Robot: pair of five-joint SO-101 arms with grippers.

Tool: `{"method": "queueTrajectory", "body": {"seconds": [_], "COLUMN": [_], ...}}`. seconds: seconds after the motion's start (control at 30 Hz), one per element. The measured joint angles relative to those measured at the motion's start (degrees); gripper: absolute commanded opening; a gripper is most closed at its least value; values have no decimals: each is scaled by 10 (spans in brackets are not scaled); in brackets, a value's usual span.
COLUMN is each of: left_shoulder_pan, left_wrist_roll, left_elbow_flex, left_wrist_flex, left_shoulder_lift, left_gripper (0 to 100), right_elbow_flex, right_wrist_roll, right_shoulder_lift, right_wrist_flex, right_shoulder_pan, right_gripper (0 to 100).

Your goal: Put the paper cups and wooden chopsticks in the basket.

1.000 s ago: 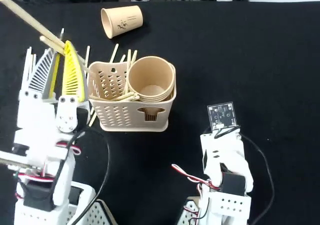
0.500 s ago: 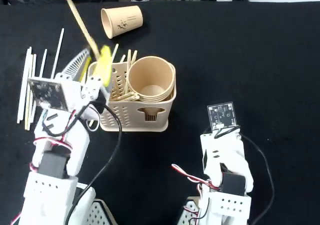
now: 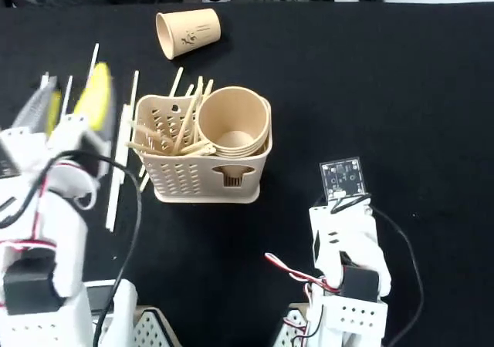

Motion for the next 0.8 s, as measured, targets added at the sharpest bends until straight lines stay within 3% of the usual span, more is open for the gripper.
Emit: {"method": "queueTrajectory", "body": {"seconds": [0.17, 0.33, 0.6, 0.8], "left_shoulder_pan": [-90, -158, -173, -204], "left_wrist_roll": [0, -21, -153, -173], "left_elbow_flex": [-54, -111, -215, -337], "left_wrist_flex": [61, 69, 69, 70], "left_shoulder_lift": [101, 281, 587, 808], "left_gripper": [225, 225, 225, 225], "right_elbow_flex": [0, 0, 0, 0], "right_wrist_roll": [0, 0, 0, 0], "right_shoulder_lift": [0, 0, 0, 0], "right_wrist_flex": [0, 0, 0, 0], "right_shoulder_pan": [0, 0, 0, 0], "right_gripper": [12, 12, 12, 12]}}
